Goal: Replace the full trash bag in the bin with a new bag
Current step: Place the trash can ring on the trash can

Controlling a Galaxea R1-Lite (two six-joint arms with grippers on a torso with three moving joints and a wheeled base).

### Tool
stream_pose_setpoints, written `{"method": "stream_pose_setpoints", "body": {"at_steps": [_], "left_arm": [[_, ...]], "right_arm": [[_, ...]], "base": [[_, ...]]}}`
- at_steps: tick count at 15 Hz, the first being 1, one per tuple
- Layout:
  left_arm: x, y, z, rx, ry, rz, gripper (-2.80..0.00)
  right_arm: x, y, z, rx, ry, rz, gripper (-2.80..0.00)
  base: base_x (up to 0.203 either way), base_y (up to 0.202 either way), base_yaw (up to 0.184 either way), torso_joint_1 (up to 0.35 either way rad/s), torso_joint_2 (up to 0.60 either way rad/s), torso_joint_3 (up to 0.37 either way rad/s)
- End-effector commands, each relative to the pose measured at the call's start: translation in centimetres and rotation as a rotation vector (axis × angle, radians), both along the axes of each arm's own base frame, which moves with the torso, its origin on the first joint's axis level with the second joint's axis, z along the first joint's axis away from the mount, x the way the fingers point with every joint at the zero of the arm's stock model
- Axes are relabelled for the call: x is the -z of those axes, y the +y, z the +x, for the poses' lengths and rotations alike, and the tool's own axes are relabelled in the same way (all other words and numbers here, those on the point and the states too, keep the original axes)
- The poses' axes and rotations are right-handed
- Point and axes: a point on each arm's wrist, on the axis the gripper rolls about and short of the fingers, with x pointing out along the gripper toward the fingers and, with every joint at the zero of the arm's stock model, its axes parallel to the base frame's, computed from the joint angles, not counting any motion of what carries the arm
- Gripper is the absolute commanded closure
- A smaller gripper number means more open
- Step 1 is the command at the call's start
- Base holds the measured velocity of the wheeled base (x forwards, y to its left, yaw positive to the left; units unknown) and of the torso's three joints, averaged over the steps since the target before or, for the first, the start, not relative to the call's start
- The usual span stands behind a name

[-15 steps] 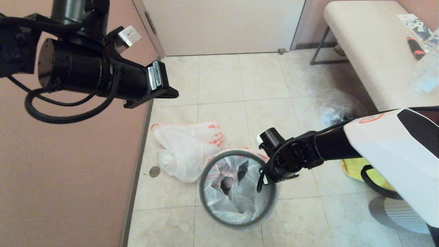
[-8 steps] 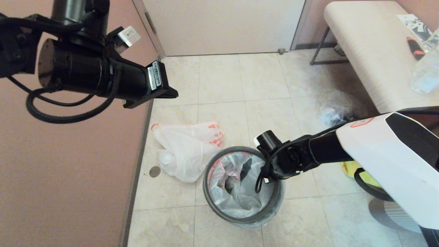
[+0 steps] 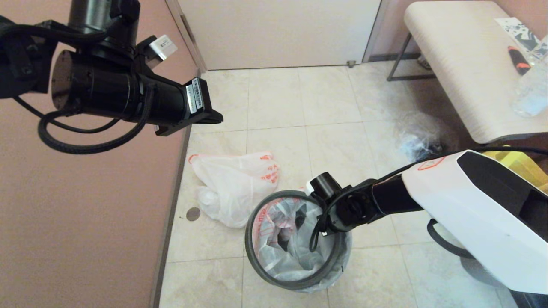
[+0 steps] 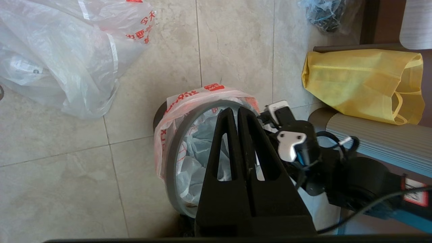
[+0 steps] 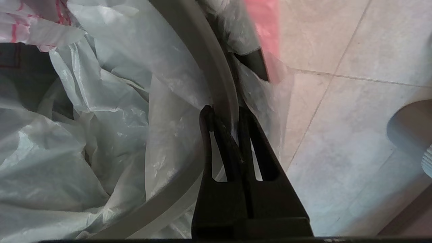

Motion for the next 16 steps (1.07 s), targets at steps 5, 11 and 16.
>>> {"method": "stream_pose_setpoints", "body": {"at_steps": [5, 11, 16], "left_arm": [[-0.2, 0.1, -0.2, -0.001, -0.002, -0.004, 0.0], [0.0, 0.0, 0.0, -0.003, 0.004, -0.001, 0.0], [0.2, -0.1, 0.2, -0.001, 0.01, 0.001, 0.0]], "right_arm": [[-1.8, -0.6, -2.3, 0.044, -0.035, -0.029, 0.0], [-0.5, -1.6, -1.4, 0.075, -0.013, -0.047, 0.0], [0.8, -1.8, -0.4, 0.087, -0.02, -0.045, 0.0]], "base": [[0.0, 0.0, 0.0, 0.0, 0.0, 0.0], [0.0, 0.0, 0.0, 0.0, 0.0, 0.0], [0.0, 0.0, 0.0, 0.0, 0.0, 0.0]]}}
